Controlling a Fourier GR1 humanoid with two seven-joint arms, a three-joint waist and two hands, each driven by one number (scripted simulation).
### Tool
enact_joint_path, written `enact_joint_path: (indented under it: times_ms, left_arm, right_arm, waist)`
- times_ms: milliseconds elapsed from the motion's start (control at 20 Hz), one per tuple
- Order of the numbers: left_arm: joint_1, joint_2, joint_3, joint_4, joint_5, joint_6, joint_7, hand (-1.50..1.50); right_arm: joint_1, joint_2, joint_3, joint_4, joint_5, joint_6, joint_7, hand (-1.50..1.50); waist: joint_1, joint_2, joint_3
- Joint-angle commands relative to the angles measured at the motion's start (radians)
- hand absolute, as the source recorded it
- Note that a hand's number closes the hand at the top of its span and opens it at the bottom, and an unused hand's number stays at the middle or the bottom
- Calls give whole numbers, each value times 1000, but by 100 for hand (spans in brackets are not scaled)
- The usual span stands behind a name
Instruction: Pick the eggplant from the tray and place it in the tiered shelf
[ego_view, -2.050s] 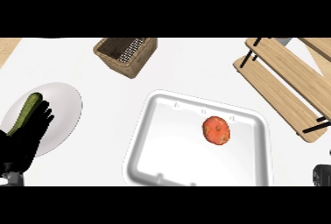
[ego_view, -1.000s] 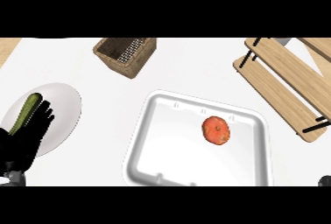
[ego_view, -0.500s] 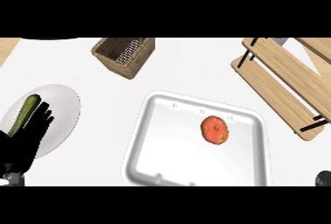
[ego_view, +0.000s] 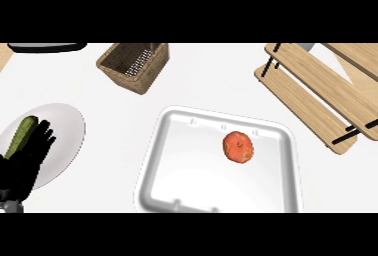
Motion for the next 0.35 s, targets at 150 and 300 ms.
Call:
enact_joint_path:
  times_ms: [150, 300]
  left_arm:
    - [31, -4, 11, 2, -16, 29, 12, 0]
    - [44, 17, 37, 1, 11, 6, 12, 0]
  right_arm:
    - [-35, -7, -87, -180, -51, 379, 153, -150]
    - [-73, -41, -145, -208, -69, 458, 105, -150]
  waist:
    - [-50, -24, -1]
    - [-61, -33, -1]
